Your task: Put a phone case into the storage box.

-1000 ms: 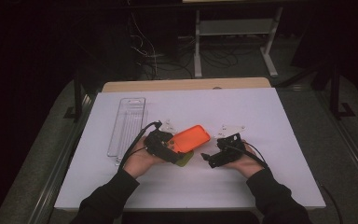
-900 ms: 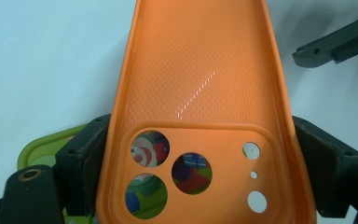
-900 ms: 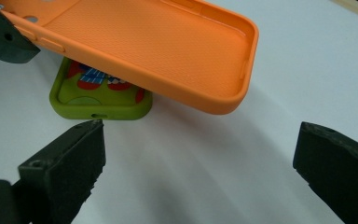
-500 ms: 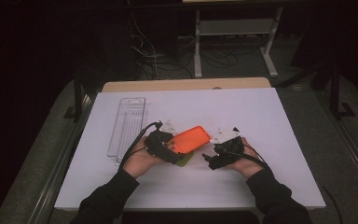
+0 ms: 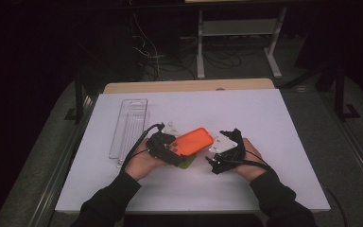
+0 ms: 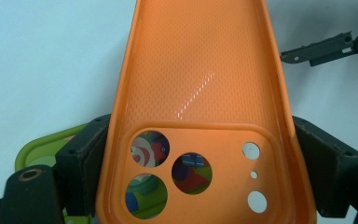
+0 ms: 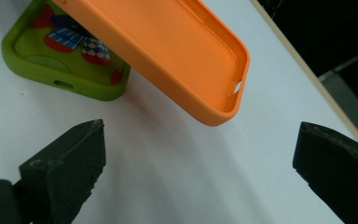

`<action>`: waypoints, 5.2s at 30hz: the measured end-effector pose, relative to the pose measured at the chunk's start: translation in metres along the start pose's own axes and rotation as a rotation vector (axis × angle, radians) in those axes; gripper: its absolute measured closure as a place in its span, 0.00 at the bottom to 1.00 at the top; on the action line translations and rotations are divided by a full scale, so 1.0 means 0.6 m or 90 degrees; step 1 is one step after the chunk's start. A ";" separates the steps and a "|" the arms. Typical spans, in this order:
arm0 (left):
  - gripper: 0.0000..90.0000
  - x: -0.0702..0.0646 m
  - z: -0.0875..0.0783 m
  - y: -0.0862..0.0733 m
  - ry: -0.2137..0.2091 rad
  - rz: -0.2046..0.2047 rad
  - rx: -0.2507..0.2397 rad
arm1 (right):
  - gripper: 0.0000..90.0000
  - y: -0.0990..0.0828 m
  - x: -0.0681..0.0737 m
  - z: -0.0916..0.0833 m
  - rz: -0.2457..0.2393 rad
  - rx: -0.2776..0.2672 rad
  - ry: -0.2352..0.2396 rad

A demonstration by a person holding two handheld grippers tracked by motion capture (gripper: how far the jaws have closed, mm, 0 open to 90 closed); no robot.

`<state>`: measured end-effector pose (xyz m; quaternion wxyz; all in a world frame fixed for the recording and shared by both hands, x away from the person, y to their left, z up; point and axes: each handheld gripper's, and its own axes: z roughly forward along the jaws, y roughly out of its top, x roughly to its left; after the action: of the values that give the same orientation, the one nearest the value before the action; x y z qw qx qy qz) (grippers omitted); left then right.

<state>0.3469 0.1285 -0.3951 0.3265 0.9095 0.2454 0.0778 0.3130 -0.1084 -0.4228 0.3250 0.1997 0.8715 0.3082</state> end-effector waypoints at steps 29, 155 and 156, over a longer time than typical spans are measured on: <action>0.18 -0.004 0.001 0.000 -0.005 -0.011 -0.002 | 0.02 0.002 0.034 -0.001 -0.297 -0.013 -0.159; 0.00 -0.002 -0.008 -0.006 -0.020 0.007 -0.044 | 0.87 0.016 0.010 -0.023 -0.101 -0.041 -0.094; 0.00 -0.001 -0.009 -0.005 -0.019 0.009 -0.043 | 0.87 0.016 0.009 -0.023 -0.089 -0.042 -0.089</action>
<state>0.3435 0.1334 -0.3930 0.3602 0.9006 0.2313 0.0749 0.3009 -0.1042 -0.4103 0.4120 0.1488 0.8479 0.2985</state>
